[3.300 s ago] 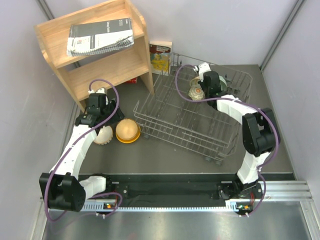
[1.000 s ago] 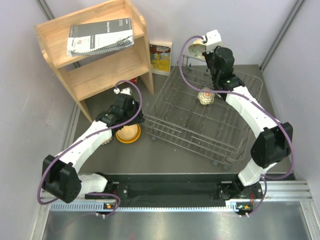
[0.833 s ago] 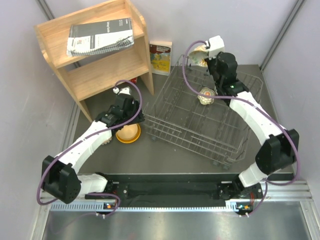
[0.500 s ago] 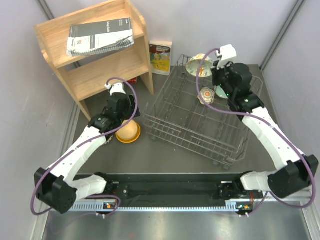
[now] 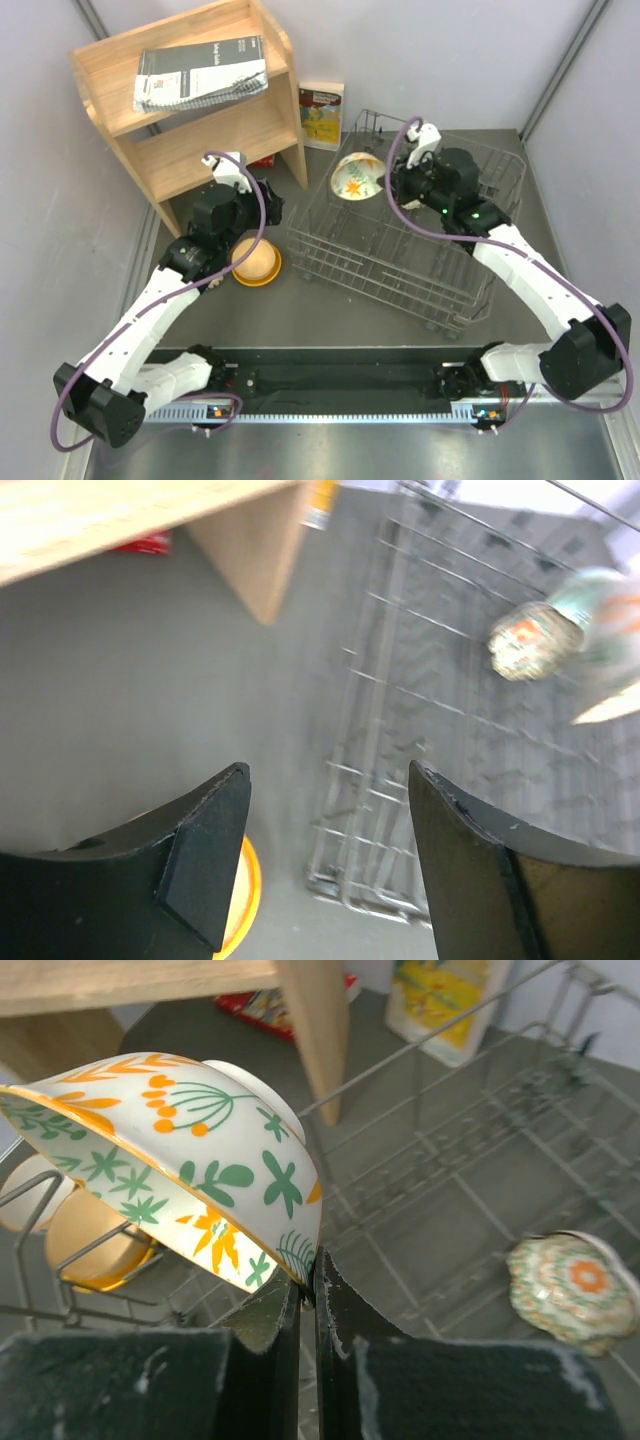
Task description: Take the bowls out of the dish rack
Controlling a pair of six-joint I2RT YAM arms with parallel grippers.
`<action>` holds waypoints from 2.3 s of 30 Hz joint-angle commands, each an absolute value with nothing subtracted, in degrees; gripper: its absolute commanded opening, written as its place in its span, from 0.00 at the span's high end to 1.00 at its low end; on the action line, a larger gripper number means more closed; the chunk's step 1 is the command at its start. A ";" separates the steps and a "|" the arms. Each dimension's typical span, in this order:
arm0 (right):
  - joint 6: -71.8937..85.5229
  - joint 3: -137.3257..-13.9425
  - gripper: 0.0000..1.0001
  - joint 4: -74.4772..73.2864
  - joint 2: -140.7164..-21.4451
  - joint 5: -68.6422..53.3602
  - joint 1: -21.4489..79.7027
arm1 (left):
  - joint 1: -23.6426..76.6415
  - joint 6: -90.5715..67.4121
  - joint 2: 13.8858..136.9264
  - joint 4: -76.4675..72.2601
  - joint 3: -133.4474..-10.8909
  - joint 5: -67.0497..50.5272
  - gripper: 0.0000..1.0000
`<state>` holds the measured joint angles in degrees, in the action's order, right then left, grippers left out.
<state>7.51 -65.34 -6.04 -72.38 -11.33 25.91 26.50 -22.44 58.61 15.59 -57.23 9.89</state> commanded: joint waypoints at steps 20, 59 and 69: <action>10.55 -78.04 1.00 -0.44 -85.78 -6.15 38.58 | 26.81 -21.19 56.34 11.51 -58.62 -9.05 0.33; 17.23 -78.40 1.00 1.32 -88.15 -16.96 43.59 | 26.90 -19.42 54.32 -4.22 -48.16 5.44 1.00; 15.82 -79.37 0.66 0.09 -89.21 -14.51 43.42 | 26.98 -18.72 50.80 -2.38 -47.99 16.33 1.00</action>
